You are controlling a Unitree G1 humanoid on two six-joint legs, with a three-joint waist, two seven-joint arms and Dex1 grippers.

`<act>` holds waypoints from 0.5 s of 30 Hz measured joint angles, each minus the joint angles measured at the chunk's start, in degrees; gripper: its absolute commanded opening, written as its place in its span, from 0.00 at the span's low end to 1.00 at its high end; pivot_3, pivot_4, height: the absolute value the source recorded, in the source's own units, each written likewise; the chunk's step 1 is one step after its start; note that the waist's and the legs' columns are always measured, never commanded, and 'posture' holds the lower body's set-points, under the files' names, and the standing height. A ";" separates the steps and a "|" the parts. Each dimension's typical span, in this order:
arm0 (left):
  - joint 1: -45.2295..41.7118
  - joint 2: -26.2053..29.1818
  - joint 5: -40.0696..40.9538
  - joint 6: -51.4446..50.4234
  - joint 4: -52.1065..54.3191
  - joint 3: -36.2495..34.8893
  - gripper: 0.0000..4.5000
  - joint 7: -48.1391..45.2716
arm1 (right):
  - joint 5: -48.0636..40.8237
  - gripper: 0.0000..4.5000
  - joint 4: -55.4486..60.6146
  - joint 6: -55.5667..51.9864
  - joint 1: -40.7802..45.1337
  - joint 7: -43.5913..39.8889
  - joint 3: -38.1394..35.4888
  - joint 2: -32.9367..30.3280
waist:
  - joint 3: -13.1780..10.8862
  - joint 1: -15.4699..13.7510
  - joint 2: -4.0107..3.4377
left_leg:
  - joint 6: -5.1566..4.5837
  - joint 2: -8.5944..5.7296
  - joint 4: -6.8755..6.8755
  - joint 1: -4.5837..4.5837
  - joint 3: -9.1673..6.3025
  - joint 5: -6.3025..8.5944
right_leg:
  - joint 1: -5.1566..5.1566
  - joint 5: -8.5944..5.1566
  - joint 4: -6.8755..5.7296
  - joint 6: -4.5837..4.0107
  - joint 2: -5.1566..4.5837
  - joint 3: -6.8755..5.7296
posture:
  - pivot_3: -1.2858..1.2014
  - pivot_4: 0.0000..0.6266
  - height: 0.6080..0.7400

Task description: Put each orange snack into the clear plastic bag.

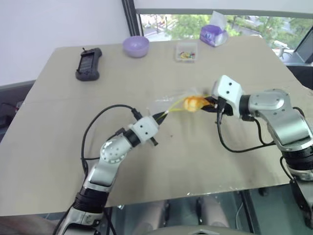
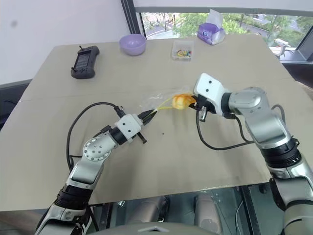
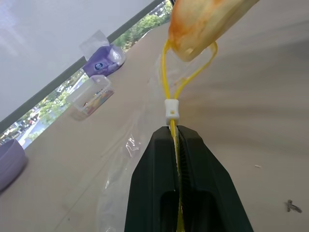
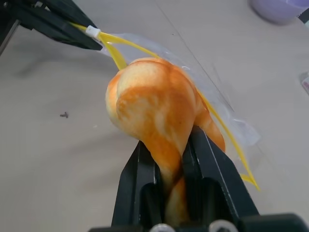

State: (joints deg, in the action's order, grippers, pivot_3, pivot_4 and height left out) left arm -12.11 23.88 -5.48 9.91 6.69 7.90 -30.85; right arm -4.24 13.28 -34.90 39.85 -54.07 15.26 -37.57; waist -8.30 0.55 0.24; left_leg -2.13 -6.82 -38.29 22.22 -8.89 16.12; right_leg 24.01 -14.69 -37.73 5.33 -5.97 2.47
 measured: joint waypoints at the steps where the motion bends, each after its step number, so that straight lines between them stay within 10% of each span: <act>1: 0.00 -0.05 0.00 0.01 0.00 0.01 0.00 0.00 | 0.57 0.05 -0.53 0.01 0.00 0.55 0.59 0.27 | 0.00 0.00 0.00 | 0.00 0.00 0.00 0.00 0.00 0.00 | 0.00 0.00 0.00 0.00 0.00 0.00 | 0.52 0.24 0.97; 15: -0.18 -0.04 0.08 0.25 -0.11 -0.05 0.00 -0.07 | 4.99 0.05 -2.58 -0.58 1.63 5.37 6.03 10.96 | 0.01 0.15 0.01 | 0.01 -0.01 -0.02 0.01 -0.02 0.00 | 0.03 0.00 -0.04 0.00 0.03 0.00 | 0.52 0.24 0.97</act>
State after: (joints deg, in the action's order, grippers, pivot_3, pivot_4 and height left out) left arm -12.29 23.83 -5.40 10.16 6.57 7.86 -30.93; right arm 0.75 10.70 -35.48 41.48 -48.70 21.29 -26.61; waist -8.29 0.69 0.25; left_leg -2.12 -6.84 -38.31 22.24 -8.91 16.11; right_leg 24.05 -14.69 -37.76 5.33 -5.94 2.47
